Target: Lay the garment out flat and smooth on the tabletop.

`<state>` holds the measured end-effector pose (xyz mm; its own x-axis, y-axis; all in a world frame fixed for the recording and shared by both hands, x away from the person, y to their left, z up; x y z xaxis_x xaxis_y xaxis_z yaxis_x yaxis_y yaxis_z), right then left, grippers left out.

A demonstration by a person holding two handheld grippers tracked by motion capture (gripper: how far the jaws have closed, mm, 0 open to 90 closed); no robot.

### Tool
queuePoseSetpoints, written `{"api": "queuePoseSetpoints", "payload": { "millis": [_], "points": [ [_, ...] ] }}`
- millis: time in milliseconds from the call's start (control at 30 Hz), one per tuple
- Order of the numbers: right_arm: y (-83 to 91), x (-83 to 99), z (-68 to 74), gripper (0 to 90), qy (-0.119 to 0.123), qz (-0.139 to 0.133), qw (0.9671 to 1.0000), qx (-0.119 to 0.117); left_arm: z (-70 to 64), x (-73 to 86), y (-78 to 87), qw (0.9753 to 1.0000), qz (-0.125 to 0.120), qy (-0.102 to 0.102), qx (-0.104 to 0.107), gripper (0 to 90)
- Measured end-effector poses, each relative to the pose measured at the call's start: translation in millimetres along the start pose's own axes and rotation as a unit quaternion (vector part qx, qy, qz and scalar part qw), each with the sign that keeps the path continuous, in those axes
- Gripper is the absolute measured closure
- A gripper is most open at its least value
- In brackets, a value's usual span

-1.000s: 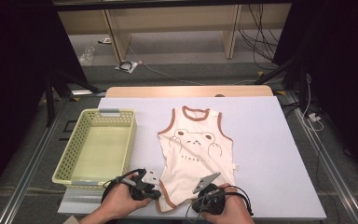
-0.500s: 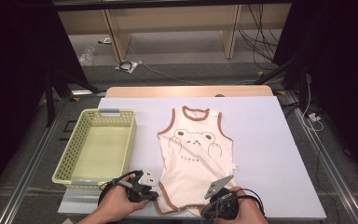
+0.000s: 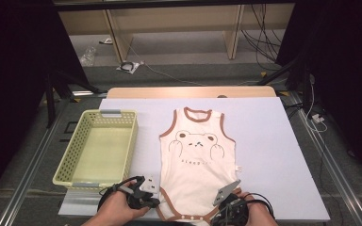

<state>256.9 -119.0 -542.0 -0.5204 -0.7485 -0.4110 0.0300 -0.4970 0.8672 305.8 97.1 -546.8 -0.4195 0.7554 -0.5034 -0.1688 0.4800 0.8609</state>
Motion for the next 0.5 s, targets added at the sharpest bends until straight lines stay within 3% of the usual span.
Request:
{"api": "queuePoseSetpoints", "payload": {
  "millis": [167, 300, 433, 500],
  "points": [
    [0.5, 4.3, -0.8, 88.0, 0.001, 0.006, 1.0000, -0.005, -4.2, 3.1, 2.4, 0.9999, 0.005, -0.002, 0.011, 89.7],
    [6.8, 2.2, -3.1, 83.4, -0.009, -0.010, 0.9999, -0.010, 0.5, -4.0, 9.1, 0.9997, -0.023, 0.007, -0.001, 87.1],
    [26.3, -2.3, -20.7, 76.3, -0.045, -0.053, 0.9974, 0.019, 18.9, -12.1, 11.5, 0.9979, -0.051, 0.022, -0.033, 72.6],
    [38.5, -4.5, -38.5, 74.3, -0.075, -0.091, 0.9917, 0.051, 27.1, -12.8, 8.1, 0.9973, -0.053, 0.023, -0.045, 66.2]
  ]
}}
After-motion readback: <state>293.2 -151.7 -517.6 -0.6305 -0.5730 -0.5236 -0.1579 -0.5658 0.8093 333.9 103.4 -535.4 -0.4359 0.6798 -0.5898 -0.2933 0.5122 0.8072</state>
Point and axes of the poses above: each handheld gripper's, and its own axes: y roughly backward along the jaws, x roughly out of its underside, z roughly to its left, the point moved 9 cm from there along -y, roughly forward along the jaws, and after that the axes turned 1 degree about -z, right-handed, at the moved point
